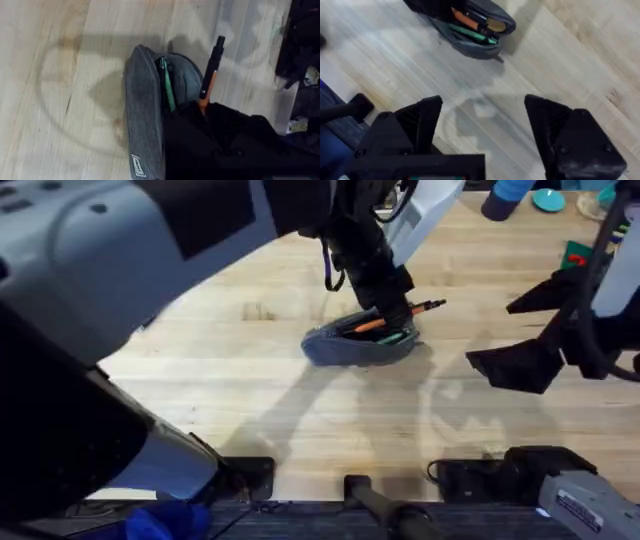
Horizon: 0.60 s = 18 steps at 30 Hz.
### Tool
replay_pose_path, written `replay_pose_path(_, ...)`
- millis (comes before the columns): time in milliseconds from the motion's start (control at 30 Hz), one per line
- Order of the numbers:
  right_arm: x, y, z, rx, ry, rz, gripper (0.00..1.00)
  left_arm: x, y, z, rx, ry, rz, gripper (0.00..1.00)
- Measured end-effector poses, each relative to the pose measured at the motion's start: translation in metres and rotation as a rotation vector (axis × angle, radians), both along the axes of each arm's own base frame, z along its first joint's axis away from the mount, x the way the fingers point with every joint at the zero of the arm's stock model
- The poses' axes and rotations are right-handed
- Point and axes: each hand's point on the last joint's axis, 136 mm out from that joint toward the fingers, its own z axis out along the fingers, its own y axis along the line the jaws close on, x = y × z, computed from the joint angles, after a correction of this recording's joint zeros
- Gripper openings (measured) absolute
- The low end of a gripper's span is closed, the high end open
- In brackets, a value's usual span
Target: Unzip the bag, pick up the pens from the table one at a time and place them inside, then zip the bag closed.
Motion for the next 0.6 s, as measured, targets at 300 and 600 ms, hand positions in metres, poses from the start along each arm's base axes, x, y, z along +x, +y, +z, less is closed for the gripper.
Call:
replay_pose_path(300, 0.000, 0.000, 0.000, 0.000, 0.000, 0.000, 0.998, 0.006, 0.021, -0.037, 0.173, 0.018, 0.022, 0.042)
replay_pose_path(600, 0.000, 0.000, 0.000, 0.000, 0.000, 0.000, 0.997, 0.011, 0.040, -0.046, 0.289, -0.018, 0.043, 0.042)
